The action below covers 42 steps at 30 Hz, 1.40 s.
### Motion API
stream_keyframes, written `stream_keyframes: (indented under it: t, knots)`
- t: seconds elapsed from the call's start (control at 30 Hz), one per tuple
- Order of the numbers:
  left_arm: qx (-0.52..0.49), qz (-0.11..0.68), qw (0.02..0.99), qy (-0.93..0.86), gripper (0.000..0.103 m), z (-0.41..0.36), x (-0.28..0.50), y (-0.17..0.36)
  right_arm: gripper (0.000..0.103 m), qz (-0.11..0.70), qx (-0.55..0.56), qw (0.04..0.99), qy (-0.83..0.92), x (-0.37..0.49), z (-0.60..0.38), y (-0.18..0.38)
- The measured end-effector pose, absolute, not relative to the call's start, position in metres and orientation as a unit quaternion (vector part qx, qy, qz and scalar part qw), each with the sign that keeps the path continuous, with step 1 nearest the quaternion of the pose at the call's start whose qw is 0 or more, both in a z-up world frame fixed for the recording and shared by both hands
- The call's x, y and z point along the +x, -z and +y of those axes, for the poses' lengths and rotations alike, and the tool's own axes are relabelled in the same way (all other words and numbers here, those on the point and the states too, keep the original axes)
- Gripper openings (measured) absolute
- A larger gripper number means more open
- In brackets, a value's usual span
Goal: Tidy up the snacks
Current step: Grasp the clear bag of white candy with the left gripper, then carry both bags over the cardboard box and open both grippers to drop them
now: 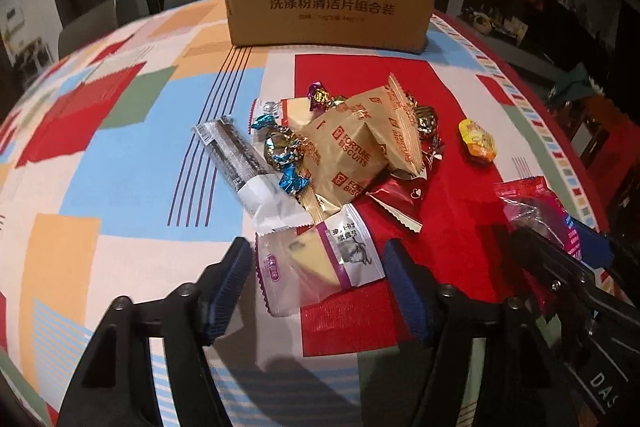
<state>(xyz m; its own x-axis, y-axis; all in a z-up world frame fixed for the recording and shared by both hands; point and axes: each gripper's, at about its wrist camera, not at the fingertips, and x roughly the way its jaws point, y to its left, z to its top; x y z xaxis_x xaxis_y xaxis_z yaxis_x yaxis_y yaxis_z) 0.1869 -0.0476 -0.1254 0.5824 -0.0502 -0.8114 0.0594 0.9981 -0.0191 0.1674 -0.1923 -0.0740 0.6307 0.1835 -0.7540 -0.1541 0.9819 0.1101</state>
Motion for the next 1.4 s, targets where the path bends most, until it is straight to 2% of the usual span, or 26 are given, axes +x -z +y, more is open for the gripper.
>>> stream_keyframes:
  t: [0.17,0.2,0.5,0.83,1.4]
  knots:
    - [0.001,0.448,0.893,0.044,0.044,-0.044,0.181,0.124,0.040,0.420,0.012,0.902,-0.102,0.166,-0.187,0.075]
    - [0.002,0.447,0.893,0.045,0.036,-0.043,0.180,0.124,0.040,0.420,0.012,0.902,-0.103,0.165,-0.187,0.075]
    - [-0.009,0.442,0.894,0.075,0.035,-0.044,0.163,0.116,0.040,0.413,0.014,0.905,-0.100,0.158,-0.187,0.069]
    - [-0.012,0.399,0.913,0.086,0.036,-0.035,0.157,0.061,0.040,0.379,0.019,0.919,-0.110,0.153,-0.190,0.036]
    - [-0.021,0.316,0.941,0.115,0.036,-0.022,0.230,-0.031,0.040,0.264,0.027,0.957,-0.119,0.216,-0.186,-0.059]
